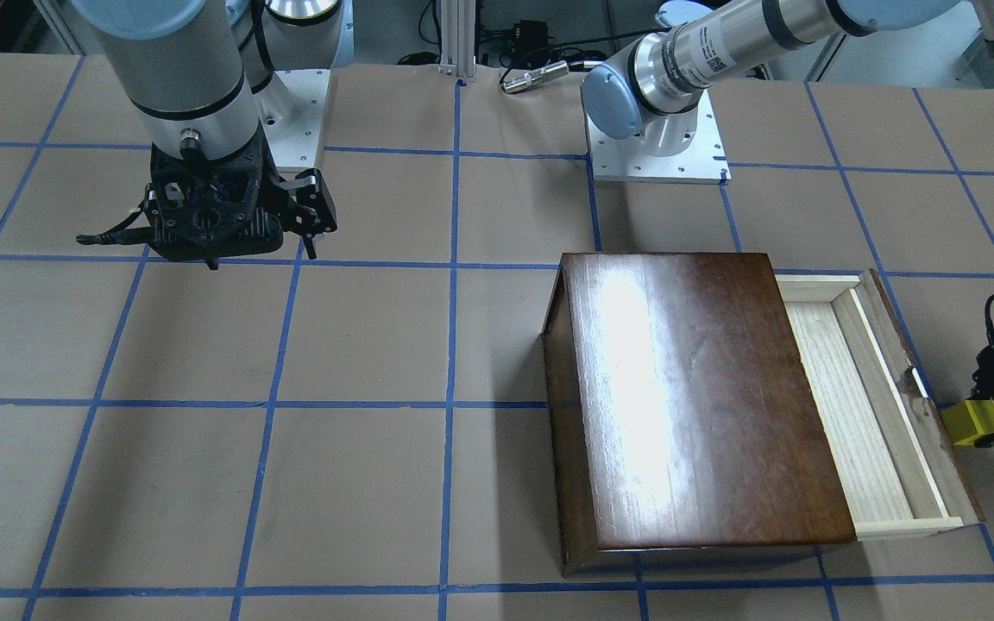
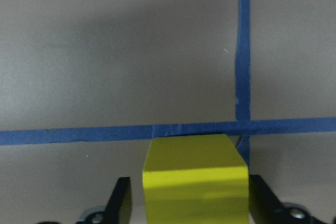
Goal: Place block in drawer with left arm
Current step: 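Lift the yellow cube and carry it over the open drawer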
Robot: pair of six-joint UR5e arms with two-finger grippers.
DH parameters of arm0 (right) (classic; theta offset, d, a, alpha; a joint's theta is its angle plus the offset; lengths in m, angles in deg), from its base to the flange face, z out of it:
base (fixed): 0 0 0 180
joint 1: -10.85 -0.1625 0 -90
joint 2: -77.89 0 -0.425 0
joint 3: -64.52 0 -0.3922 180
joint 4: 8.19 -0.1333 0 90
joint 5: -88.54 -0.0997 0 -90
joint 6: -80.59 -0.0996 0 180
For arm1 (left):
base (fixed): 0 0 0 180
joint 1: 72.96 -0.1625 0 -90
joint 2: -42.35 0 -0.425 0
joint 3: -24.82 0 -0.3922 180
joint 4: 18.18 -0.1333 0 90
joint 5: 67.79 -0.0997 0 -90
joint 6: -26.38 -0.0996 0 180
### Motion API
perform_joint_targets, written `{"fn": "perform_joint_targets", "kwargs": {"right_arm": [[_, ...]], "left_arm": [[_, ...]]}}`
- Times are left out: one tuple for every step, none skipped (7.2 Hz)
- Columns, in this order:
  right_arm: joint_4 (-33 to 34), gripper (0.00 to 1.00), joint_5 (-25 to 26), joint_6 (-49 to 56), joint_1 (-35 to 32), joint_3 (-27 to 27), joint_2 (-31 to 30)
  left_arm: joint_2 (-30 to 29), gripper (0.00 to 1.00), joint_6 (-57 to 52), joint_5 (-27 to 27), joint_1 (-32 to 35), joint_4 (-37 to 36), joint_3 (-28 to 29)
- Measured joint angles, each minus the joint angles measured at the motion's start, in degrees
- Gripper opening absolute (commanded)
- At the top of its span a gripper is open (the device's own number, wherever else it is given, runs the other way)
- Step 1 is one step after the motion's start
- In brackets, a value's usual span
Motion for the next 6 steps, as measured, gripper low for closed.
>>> {"fn": "perform_joint_targets", "kwargs": {"right_arm": [[0.00, 1.00, 0.00, 0.02, 0.00, 0.00, 0.00], [0.00, 1.00, 0.00, 0.01, 0.00, 0.00, 0.00], [0.00, 1.00, 0.00, -0.01, 0.00, 0.00, 0.00], [0.00, 1.00, 0.00, 0.01, 0.00, 0.00, 0.00], [0.00, 1.00, 0.00, 0.02, 0.00, 0.00, 0.00], [0.00, 1.00, 0.00, 0.01, 0.00, 0.00, 0.00]], "left_arm": [[0.00, 0.00, -0.05, 0.01, -0.01, -0.05, 0.00], [0.19, 0.00, -0.09, -0.02, -0.01, -0.06, 0.06], [0.92, 0.00, -0.04, -0.21, -0.01, 0.15, 0.21], [2.35, 0.00, 0.05, -0.36, -0.01, 0.93, 0.24], [4.71, 0.00, 0.04, -0.34, 0.01, 3.04, 0.24], [7.62, 0.00, 0.13, -0.28, 0.08, 6.30, 0.31]]}}
